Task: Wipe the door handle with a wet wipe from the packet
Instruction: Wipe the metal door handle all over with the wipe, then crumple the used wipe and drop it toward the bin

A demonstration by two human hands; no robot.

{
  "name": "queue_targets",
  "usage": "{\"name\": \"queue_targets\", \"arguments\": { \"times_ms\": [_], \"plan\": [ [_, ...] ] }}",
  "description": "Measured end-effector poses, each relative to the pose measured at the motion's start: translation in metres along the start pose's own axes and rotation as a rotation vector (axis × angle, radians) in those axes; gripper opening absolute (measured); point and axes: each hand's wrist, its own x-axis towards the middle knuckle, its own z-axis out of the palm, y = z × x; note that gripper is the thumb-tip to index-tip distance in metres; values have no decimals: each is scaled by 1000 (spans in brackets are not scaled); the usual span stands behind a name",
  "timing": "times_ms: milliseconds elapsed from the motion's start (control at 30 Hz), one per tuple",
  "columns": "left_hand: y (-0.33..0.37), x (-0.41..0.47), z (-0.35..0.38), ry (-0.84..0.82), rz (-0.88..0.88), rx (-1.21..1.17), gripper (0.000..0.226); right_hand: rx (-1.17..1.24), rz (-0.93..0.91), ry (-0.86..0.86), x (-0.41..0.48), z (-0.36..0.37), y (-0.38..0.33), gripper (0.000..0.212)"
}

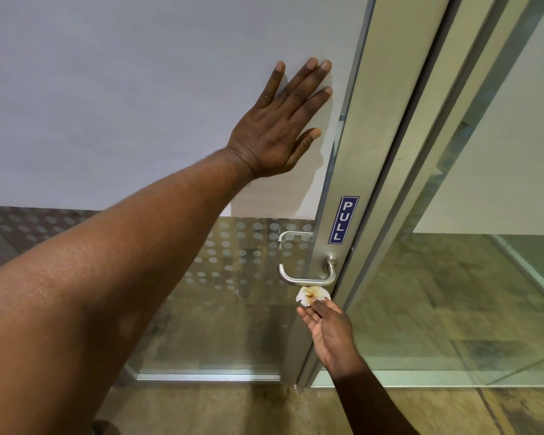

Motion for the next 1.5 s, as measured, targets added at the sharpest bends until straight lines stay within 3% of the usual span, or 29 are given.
{"name": "queue_targets", "arguments": {
  "times_ms": [233,467,700,1133,1300,1433,1500],
  "plan": [
    [14,-13,-16,-36,-10,-137,56,-106,-69,-97,-23,6,-11,21],
    [97,-82,-19,-66,17,-350,52,-175,-142,-202,-35,18,-23,25],
    [149,-186,-16,-302,-166,-444,46,-208,-138,-292,-47,32,-30,17],
    [166,-252,-54,-307,-415,-364,32,-12,17,-409,-64,49,2,21],
    [165,-263,-67,-255,-596,-366,22,-189,-14,-469,-70,54,16,33],
    [160,-273,-76,-286,-655,-381,23,-299,-35,-585,-78,64,32,57],
    [154,-281,-81,-257,-689,-343,18,-337,-45,-611,-81,74,39,52]
  ]
}}
